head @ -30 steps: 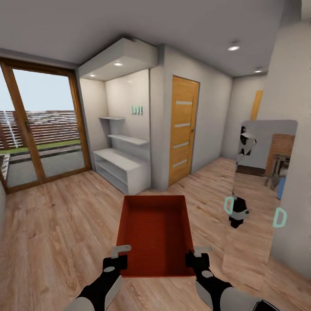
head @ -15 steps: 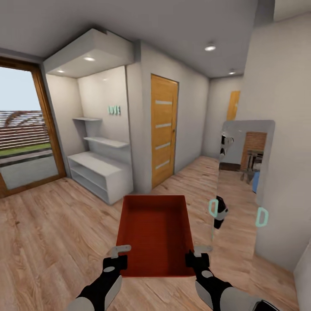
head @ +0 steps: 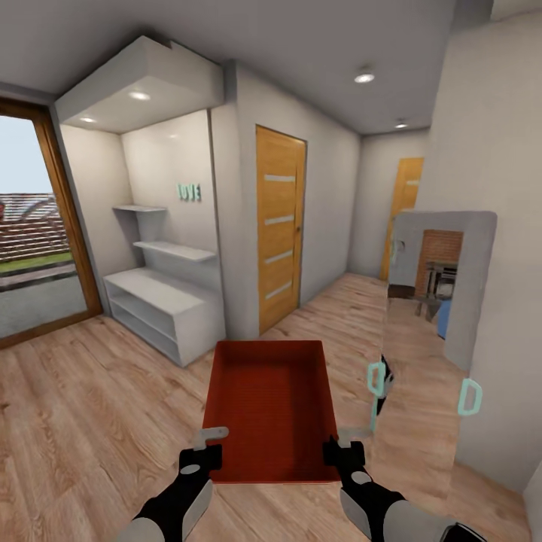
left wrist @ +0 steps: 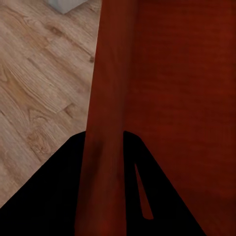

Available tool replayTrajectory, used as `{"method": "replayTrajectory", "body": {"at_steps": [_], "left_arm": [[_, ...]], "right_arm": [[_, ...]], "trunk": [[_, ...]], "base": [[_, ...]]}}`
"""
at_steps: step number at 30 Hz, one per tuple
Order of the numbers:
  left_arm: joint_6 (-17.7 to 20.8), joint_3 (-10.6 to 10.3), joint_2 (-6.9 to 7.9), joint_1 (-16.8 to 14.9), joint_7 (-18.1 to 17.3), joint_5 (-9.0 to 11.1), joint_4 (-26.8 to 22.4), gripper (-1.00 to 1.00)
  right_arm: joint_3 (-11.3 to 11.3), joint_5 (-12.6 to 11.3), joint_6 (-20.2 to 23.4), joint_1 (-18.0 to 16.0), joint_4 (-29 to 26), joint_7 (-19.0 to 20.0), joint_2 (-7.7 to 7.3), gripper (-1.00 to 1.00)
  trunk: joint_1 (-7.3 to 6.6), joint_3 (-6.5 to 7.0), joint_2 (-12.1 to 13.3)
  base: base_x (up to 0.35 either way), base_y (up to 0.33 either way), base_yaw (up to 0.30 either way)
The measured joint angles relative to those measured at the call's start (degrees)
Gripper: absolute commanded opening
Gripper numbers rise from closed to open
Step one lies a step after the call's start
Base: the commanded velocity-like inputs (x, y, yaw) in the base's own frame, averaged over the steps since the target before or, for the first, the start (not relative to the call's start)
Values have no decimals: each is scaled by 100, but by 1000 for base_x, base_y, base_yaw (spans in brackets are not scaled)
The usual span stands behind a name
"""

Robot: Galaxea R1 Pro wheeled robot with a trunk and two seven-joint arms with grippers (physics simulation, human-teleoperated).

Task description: Move the two storage containers from the living room to the garage. In the garage, place one container on the floor and stack the other container on top of it (either order is fine).

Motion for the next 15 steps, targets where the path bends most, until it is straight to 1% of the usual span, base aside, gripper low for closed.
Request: {"method": "replayTrajectory", "body": {"at_steps": [15], "left_arm": [[0,4,-1,0,0,-6,0,-100]], "right_arm": [[-1,1,-1,0,0,0,-1,-100]], "trunk": [[0,0,0]], "base": [[321,0,0]]}}
